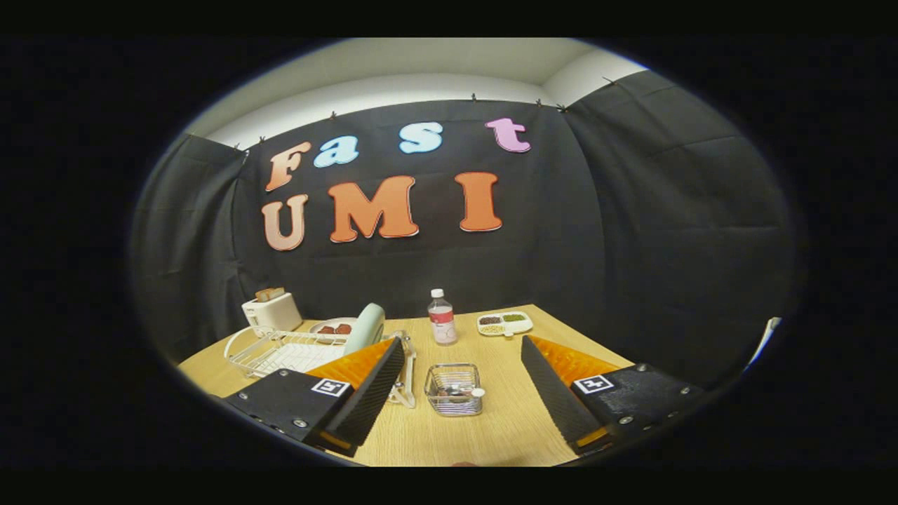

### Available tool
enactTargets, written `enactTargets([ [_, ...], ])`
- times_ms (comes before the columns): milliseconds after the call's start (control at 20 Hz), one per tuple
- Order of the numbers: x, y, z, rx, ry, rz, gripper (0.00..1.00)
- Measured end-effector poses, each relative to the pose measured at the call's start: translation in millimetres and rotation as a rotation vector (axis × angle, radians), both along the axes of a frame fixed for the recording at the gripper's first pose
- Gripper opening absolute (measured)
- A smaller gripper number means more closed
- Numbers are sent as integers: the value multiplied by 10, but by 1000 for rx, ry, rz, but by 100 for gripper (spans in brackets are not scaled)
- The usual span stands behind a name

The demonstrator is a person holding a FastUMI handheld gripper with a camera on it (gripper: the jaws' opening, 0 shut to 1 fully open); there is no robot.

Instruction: Take the plate from the dish rack, then take the spoon from the basket and place it into the plate.

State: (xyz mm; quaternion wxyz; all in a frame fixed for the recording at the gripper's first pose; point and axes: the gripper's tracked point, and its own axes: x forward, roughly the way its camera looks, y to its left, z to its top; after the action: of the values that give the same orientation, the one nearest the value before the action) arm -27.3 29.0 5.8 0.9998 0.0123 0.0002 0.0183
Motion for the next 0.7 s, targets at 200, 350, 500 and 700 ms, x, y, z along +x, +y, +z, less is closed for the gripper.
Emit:
enactTargets([
  [200,74,187,2,-12,14,22,100],
  [350,184,419,-37,-52,29,40,100],
  [500,308,698,-71,-55,46,77,100],
  [700,497,1093,-137,-31,82,137,100],
])
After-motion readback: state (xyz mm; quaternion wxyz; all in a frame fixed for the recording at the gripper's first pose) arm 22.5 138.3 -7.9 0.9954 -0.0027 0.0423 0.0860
